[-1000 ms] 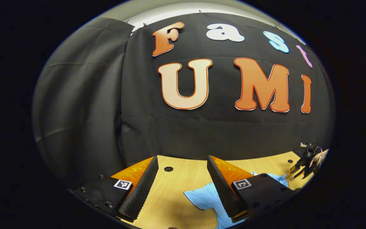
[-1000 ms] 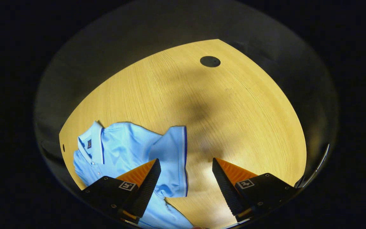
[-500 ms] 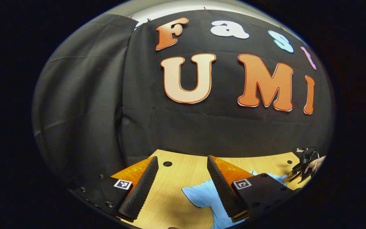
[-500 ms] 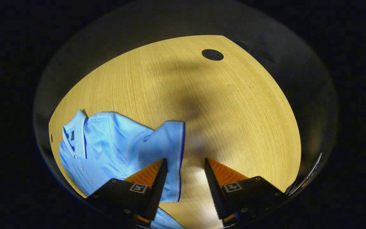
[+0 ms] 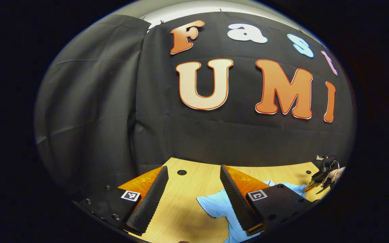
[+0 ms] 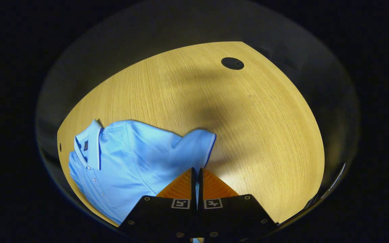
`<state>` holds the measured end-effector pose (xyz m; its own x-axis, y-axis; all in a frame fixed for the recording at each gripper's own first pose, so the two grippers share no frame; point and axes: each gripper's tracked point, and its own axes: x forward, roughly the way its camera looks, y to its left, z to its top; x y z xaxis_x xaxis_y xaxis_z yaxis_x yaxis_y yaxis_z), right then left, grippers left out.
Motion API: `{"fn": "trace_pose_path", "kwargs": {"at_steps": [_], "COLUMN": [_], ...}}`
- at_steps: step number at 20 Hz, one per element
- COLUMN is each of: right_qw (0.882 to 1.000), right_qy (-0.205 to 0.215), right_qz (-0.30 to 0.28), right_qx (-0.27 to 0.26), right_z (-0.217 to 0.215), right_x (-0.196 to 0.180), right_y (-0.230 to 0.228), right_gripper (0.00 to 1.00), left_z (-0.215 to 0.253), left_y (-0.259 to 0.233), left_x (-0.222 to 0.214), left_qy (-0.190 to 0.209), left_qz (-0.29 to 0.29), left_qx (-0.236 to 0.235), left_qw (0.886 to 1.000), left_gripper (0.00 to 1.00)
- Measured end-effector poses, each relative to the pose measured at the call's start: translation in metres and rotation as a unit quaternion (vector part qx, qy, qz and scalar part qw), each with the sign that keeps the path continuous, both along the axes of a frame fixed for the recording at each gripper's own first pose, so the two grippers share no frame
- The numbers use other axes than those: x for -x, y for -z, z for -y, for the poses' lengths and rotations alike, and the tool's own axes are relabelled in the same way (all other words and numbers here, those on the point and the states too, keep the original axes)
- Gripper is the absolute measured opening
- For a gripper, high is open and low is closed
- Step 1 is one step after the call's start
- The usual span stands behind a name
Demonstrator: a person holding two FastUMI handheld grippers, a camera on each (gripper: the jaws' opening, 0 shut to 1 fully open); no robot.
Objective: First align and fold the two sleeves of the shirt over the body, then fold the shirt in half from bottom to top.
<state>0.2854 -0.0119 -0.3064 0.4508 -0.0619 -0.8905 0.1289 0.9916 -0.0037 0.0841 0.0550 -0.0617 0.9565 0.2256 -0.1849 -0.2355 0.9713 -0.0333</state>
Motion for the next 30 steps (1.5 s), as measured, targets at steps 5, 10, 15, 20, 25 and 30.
{"fn": "trace_pose_path", "kwargs": {"at_steps": [5, 10, 15, 20, 25, 30], "right_qw": [0.997, 0.987, 0.98, 0.977, 0.972, 0.969], "right_qy": [-0.05, -0.105, -0.145, -0.173, -0.214, -0.236], "right_qz": [0.056, 0.11, 0.125, 0.117, 0.09, 0.073], "right_qx": [0.014, 0.055, 0.058, 0.039, 0.023, -0.021], "right_z": [-0.036, -0.092, -0.172, -0.247, -0.298, -0.333], "right_x": [0.01, 0.035, 0.058, 0.076, 0.09, 0.106], "right_y": [-0.063, -0.113, -0.12, -0.106, -0.065, -0.054], "right_gripper": [0.01, 0.0, 0.01, 0.01, 0.02, 0.08], "left_z": [-0.013, -0.045, -0.094, -0.146, -0.167, -0.164], "left_y": [-0.002, -0.005, -0.01, -0.005, 0.014, 0.017], "left_x": [0.007, -0.004, -0.009, -0.007, -0.005, -0.005], "left_qy": [0.017, 0.053, 0.073, 0.066, 0.058, 0.061], "left_qz": [0.012, 0.015, 0.021, 0.018, 0.001, -0.009], "left_qx": [0.009, 0.029, 0.025, 0.031, 0.041, 0.036], "left_qw": [1.0, 0.998, 0.997, 0.997, 0.997, 0.997], "left_gripper": [0.99, 1.0, 1.0, 0.99, 1.0, 0.99]}}
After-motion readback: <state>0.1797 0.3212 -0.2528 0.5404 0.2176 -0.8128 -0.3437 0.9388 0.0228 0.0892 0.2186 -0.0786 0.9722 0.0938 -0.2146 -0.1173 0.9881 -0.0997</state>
